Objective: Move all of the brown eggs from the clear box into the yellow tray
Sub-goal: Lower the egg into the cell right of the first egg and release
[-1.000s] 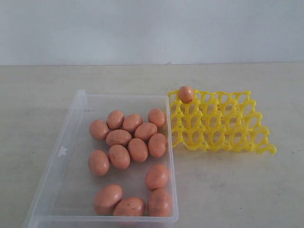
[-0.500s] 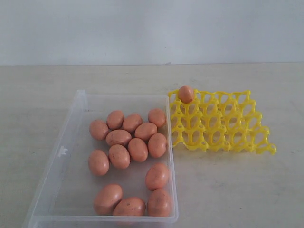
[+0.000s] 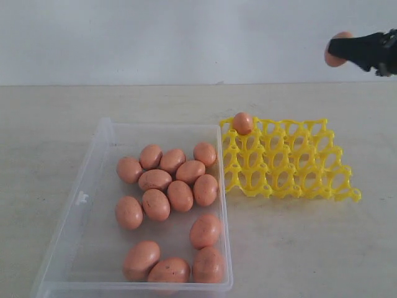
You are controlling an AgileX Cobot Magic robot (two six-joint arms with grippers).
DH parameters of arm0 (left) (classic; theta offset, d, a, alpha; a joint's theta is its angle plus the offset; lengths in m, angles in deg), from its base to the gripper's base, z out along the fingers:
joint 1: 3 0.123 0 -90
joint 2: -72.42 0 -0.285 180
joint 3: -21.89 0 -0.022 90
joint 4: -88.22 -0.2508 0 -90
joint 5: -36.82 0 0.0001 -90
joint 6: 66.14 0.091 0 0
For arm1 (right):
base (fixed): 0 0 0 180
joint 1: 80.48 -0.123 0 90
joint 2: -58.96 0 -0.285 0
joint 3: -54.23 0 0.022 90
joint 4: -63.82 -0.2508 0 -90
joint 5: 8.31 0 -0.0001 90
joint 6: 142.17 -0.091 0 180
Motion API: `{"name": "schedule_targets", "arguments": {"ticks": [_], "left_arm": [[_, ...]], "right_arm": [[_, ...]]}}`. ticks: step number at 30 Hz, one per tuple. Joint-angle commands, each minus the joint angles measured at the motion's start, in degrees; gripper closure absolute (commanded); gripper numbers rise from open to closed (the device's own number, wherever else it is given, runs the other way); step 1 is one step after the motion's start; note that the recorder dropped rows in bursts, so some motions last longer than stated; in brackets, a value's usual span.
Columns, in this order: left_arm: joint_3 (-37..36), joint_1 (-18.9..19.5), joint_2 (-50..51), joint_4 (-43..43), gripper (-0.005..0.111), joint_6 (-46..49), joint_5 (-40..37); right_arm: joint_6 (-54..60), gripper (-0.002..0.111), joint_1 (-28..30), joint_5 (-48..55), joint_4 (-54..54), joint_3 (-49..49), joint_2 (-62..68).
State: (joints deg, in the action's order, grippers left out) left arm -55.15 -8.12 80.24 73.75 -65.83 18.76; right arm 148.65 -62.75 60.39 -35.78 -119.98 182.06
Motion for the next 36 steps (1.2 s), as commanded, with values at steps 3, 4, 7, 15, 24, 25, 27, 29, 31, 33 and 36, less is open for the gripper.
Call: {"name": "schedule_targets", "arguments": {"ticks": [3, 4, 7, 15, 24, 25, 27, 29, 31, 33, 36], "left_arm": [[-0.17, -0.11, -0.03, -0.12, 0.105, 0.19, 0.09], [-0.17, -0.11, -0.03, -0.12, 0.105, 0.19, 0.09], [-0.17, -0.11, -0.03, -0.12, 0.105, 0.19, 0.09], [-0.17, -0.11, -0.03, -0.12, 0.105, 0.19, 0.09], [-0.17, -0.11, -0.03, -0.12, 0.105, 0.19, 0.09], [-0.17, -0.11, -0.03, -0.12, 0.105, 0.19, 0.09], [-0.17, -0.11, -0.03, -0.12, 0.105, 0.19, 0.09], [-0.17, -0.11, -0.03, -0.12, 0.105, 0.19, 0.09], [-0.17, -0.11, -0.03, -0.12, 0.105, 0.19, 0.09], [-0.17, -0.11, -0.03, -0.12, 0.105, 0.19, 0.09], [-0.17, -0.11, -0.03, -0.12, 0.105, 0.19, 0.09]], "right_arm": [[5.20, 0.109, -7.12, 1.26, -0.35, -2.26, 7.75], [5.20, 0.109, -8.12, 1.26, -0.35, -2.64, 8.64], [5.20, 0.109, -10.90, 1.26, -0.35, -3.05, 9.62], [10.87, 0.109, -15.46, -12.84, -0.35, -3.05, 9.72], [10.87, 0.109, -15.56, -19.46, 5.87, -3.22, 9.84], [10.87, 0.109, -15.56, -19.58, 5.64, -3.20, 9.95], [10.87, 0.109, -15.56, -19.67, 5.47, -3.20, 9.93], [10.87, 0.107, -15.56, -20.67, 5.45, -3.57, 9.93], [10.87, 0.102, -15.56, -21.74, 5.45, -3.70, 9.93], [10.87, 0.093, -15.56, -22.36, 5.45, -4.07, 9.93], [10.87, 0.080, -15.56, -22.36, 5.23, -4.08, 9.93]]}}
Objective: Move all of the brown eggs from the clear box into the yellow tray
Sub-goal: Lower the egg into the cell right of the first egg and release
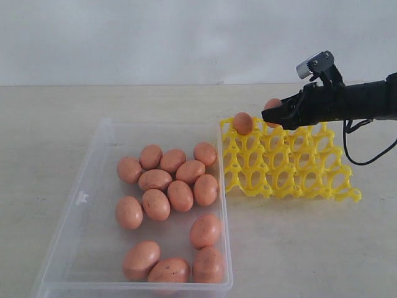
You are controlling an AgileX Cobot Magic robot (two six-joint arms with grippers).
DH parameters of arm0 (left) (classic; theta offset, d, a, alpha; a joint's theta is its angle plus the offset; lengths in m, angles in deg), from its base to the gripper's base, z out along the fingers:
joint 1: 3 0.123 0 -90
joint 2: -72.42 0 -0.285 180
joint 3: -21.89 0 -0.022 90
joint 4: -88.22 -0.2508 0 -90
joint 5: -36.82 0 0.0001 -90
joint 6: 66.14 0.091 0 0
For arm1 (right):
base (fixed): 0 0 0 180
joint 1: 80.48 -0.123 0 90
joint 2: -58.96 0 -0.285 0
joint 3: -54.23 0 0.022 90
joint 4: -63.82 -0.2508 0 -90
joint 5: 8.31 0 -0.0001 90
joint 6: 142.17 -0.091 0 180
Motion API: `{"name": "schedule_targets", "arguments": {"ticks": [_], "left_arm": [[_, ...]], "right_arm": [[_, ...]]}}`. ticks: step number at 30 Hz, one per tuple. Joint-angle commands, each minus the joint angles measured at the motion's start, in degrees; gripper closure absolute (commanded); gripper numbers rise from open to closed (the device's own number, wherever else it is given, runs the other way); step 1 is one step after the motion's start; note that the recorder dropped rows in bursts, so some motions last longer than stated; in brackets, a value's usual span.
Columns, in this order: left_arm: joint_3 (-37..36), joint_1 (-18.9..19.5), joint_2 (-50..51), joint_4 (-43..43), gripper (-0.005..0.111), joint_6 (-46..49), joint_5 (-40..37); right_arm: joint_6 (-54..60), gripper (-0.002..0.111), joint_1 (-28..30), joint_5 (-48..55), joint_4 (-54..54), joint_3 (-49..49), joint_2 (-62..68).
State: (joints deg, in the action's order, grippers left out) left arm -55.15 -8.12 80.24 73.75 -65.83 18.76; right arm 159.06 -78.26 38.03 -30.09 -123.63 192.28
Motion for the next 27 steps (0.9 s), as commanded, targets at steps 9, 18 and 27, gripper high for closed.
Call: {"name": "schedule_targets", "arguments": {"ticks": [9, 18, 27], "left_arm": [[-0.17, -0.11, -0.03, -0.12, 0.105, 0.19, 0.09], [-0.17, -0.11, -0.03, -0.12, 0.105, 0.19, 0.09], [-0.17, -0.11, -0.03, -0.12, 0.105, 0.19, 0.09]], "right_arm": [[0.47, 0.069, -0.05, 1.95, -2.56, -0.98, 0.88], [0.47, 0.069, -0.05, 2.08, -2.26, -0.98, 1.11], [0.47, 0.062, -0.05, 2.56, -1.18, -0.98, 1.11]]}}
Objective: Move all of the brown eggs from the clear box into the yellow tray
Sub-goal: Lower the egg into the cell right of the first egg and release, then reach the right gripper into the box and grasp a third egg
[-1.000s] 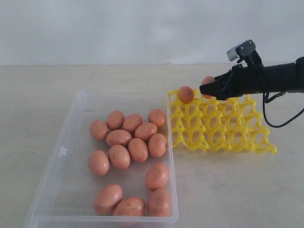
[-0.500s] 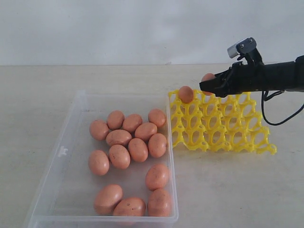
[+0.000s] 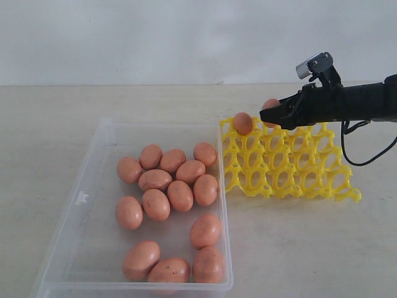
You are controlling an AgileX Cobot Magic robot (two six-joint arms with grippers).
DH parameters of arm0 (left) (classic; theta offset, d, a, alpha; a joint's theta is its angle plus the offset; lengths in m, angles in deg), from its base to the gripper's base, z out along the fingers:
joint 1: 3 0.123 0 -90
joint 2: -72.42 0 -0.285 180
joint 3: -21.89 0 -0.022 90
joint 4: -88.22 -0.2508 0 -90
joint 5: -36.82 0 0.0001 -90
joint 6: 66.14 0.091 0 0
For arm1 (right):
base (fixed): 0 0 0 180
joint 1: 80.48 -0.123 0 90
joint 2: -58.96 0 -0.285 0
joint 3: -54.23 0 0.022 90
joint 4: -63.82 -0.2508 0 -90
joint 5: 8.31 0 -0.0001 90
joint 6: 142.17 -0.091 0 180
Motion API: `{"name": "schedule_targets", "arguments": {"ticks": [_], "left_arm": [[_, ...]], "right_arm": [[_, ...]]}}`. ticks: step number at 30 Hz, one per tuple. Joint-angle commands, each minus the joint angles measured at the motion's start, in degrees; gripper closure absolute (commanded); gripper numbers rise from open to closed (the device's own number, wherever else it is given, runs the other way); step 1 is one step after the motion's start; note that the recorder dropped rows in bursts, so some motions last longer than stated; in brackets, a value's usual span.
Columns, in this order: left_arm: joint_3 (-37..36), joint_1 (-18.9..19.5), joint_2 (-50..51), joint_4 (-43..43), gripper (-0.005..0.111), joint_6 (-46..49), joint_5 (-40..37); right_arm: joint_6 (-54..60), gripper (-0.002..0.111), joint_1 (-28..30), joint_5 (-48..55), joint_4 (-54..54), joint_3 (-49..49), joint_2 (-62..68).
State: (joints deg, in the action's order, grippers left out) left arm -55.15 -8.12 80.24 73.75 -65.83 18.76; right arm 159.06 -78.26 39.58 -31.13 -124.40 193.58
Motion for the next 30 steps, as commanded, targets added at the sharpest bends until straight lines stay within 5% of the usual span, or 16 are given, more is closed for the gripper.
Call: {"name": "schedule_targets", "arguments": {"ticks": [1, 3, 19, 23, 25, 26, 30], "left_arm": [[-0.17, -0.11, -0.03, -0.12, 0.105, 0.19, 0.09], [-0.17, -0.11, -0.03, -0.12, 0.105, 0.19, 0.09], [-0.17, -0.11, -0.03, -0.12, 0.105, 0.19, 0.09], [-0.17, -0.11, -0.03, -0.12, 0.105, 0.19, 0.09], [-0.17, -0.11, -0.03, -0.12, 0.105, 0.19, 0.09], [-0.17, -0.11, -0.03, -0.12, 0.105, 0.19, 0.09], [-0.17, -0.11, -0.03, -0.12, 0.105, 0.19, 0.09]], "right_arm": [[0.47, 0.057, -0.05, 1.01, -0.13, -0.22, -0.18], [0.47, 0.050, -0.05, 1.01, -0.13, -0.22, -0.18], [0.47, 0.051, -0.05, -0.56, -2.93, -0.22, -1.46], [-0.11, 0.071, -0.05, -0.71, -3.50, -0.22, -8.07], [-1.25, 0.088, -0.05, -1.19, -3.50, -0.22, -13.01], [-1.37, 0.105, -0.05, -1.57, -3.38, -0.22, -19.08], [-0.47, 0.108, -2.27, -10.41, 3.12, -0.22, -34.78]]}}
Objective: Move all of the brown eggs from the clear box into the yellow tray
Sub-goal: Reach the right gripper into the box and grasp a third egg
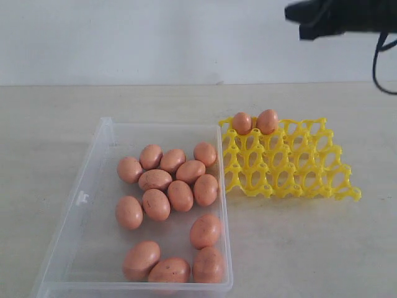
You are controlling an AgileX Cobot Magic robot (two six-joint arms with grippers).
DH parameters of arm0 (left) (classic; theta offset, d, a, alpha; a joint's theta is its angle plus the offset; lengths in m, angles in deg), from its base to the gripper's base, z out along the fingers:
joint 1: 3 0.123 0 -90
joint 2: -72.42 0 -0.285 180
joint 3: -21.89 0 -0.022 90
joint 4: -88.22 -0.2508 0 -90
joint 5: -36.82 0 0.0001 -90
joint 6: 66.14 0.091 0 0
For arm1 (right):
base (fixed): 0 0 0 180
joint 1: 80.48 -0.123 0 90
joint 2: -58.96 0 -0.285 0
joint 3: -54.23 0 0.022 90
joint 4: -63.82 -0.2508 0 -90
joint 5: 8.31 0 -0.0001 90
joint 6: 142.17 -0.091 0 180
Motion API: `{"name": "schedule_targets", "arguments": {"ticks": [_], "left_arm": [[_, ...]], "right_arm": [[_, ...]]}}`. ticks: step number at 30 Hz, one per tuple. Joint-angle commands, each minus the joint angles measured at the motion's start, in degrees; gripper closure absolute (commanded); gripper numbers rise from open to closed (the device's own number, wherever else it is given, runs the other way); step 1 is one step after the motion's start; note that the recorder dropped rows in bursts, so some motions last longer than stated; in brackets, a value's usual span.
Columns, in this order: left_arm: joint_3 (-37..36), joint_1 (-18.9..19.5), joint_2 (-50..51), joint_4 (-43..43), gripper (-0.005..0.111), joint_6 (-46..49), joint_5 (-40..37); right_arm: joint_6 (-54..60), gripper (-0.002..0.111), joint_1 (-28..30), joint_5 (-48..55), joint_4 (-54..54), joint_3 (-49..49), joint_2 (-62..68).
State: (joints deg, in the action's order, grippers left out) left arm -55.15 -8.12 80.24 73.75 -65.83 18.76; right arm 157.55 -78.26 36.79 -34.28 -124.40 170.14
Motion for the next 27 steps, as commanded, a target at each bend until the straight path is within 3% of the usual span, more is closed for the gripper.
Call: {"name": "schedule_targets", "arguments": {"ticks": [1, 2, 3, 4, 5, 6, 7, 9, 10, 13, 17, 21, 23, 24, 26, 27], "left_arm": [[-0.17, -0.11, -0.03, -0.12, 0.105, 0.19, 0.09], [-0.17, -0.11, -0.03, -0.12, 0.105, 0.19, 0.09], [-0.17, -0.11, -0.03, -0.12, 0.105, 0.19, 0.09], [-0.17, -0.11, -0.03, -0.12, 0.105, 0.19, 0.09], [-0.17, -0.11, -0.03, -0.12, 0.105, 0.19, 0.09], [-0.17, -0.11, -0.03, -0.12, 0.105, 0.19, 0.09], [-0.17, -0.11, -0.03, -0.12, 0.105, 0.19, 0.09], [-0.17, -0.11, -0.03, -0.12, 0.105, 0.19, 0.09], [-0.17, -0.11, -0.03, -0.12, 0.105, 0.19, 0.09], [-0.17, -0.11, -0.03, -0.12, 0.105, 0.19, 0.09], [-0.17, -0.11, -0.03, -0.12, 0.105, 0.19, 0.09], [-0.17, -0.11, -0.03, -0.12, 0.105, 0.19, 0.09], [-0.17, -0.11, -0.03, -0.12, 0.105, 0.19, 0.09], [-0.17, -0.11, -0.03, -0.12, 0.105, 0.19, 0.09], [-0.17, -0.11, -0.03, -0.12, 0.105, 0.19, 0.09], [-0.17, -0.11, -0.03, -0.12, 0.105, 0.19, 0.09]], "right_arm": [[1.43, 0.108, -3.96, -12.28, 11.95, -0.22, -13.43], [0.39, 0.108, -8.47, -24.59, 25.50, 0.33, -16.00], [-1.27, 0.108, -11.50, -34.44, 32.22, 1.24, -16.63], [-3.56, 0.108, -17.20, -59.45, 35.71, 3.70, -16.57], [-2.39, 0.108, -20.22, -81.11, 33.95, 3.99, -15.02], [1.43, 0.108, -21.65, -91.72, 28.27, 2.78, -13.45], [2.01, 0.108, -21.64, -93.33, 21.07, 0.81, -12.71], [2.01, 0.108, -21.03, -87.55, 2.31, -2.56, -12.29], [2.01, 0.108, -21.66, -84.71, -1.85, -3.15, -12.29], [2.01, 0.108, -30.42, -84.38, -1.85, -2.18, -12.14], [0.54, 0.108, -37.93, -84.18, -1.85, -2.08, -11.35], [-1.84, 0.108, -43.63, -77.61, -1.85, -1.94, -11.35], [-3.03, 0.108, -46.04, -69.70, -1.85, -0.76, -11.35], [-3.04, 0.108, -46.29, -57.30, -1.85, 1.61, -11.25], [-5.96, 0.108, -46.16, -43.06, -1.85, 5.43, -9.91], [-7.91, 0.108, -46.16, -41.70, -1.85, 6.19, -9.22]]}}
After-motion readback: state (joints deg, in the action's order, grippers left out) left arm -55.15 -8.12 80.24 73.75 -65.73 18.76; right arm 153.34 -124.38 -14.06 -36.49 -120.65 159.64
